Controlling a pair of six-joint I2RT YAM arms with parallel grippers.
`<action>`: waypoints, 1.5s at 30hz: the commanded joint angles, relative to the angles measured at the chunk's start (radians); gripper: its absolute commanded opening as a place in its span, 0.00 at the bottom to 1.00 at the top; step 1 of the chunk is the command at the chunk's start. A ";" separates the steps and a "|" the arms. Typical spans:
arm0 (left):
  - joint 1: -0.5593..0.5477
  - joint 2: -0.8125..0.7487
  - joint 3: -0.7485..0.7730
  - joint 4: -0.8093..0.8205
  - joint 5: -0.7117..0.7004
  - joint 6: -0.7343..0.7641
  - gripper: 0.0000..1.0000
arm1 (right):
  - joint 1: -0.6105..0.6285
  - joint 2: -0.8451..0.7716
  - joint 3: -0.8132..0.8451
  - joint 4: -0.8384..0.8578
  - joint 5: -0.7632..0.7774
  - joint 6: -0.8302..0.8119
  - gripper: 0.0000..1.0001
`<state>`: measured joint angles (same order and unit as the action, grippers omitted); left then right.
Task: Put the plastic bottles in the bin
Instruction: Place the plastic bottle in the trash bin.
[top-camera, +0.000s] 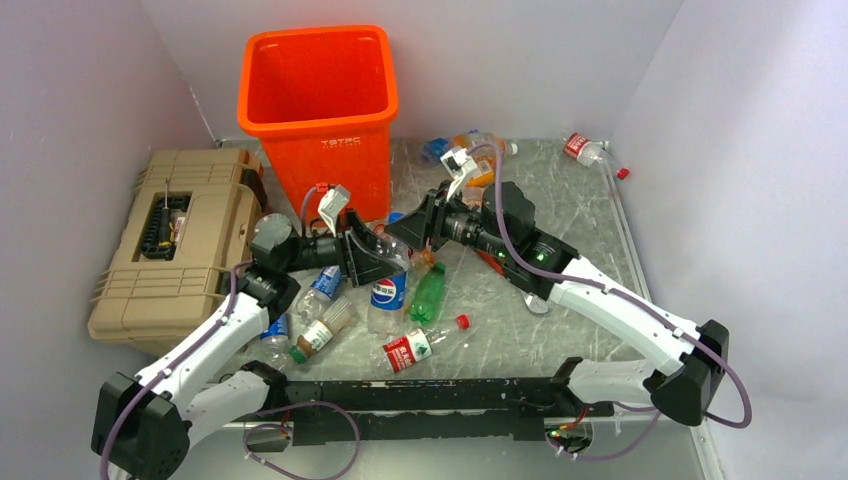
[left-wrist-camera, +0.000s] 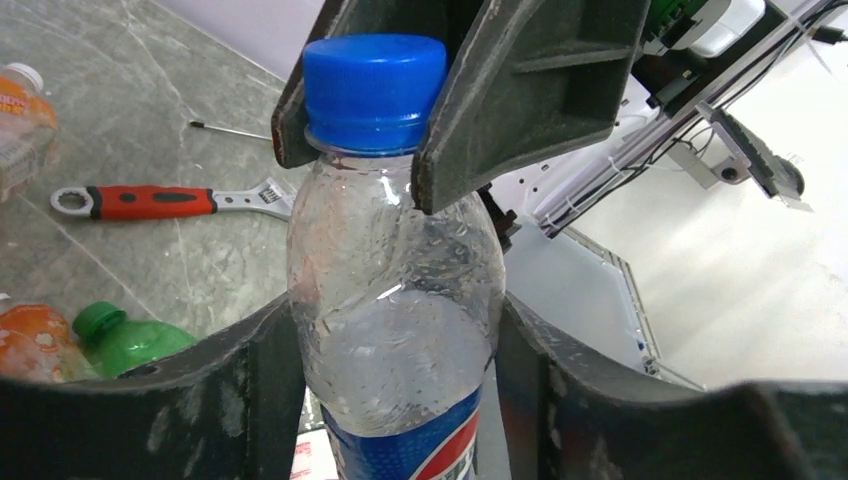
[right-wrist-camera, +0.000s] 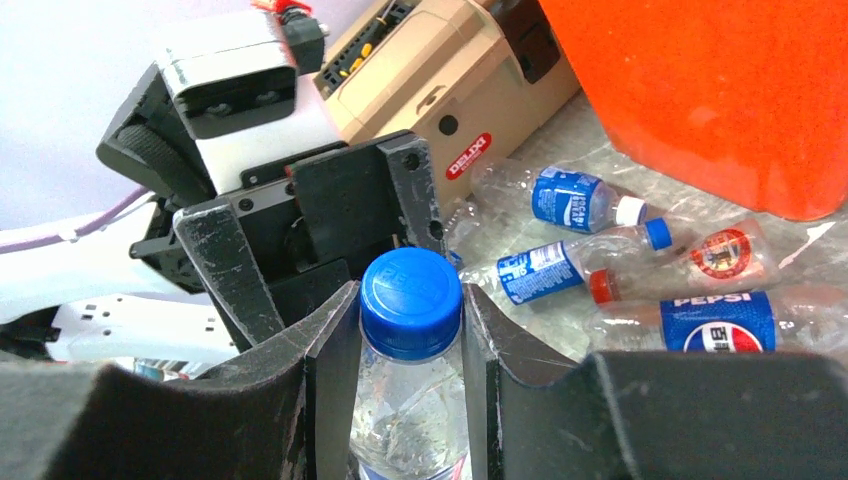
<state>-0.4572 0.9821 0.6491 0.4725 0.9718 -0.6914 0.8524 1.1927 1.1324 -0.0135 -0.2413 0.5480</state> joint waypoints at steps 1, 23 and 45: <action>-0.004 0.006 0.027 0.028 0.020 0.015 0.53 | 0.004 0.014 0.049 0.051 0.003 0.033 0.00; -0.006 -0.095 0.179 -0.380 -0.345 0.275 0.00 | 0.003 -0.430 -0.180 -0.159 0.363 -0.079 1.00; 0.253 0.476 1.151 -0.279 -0.871 0.467 0.00 | 0.002 -0.736 -0.486 -0.219 0.477 -0.020 0.99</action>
<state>-0.3317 1.3453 1.7184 0.1627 0.1410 -0.0994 0.8536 0.5068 0.6540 -0.2043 0.2012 0.5316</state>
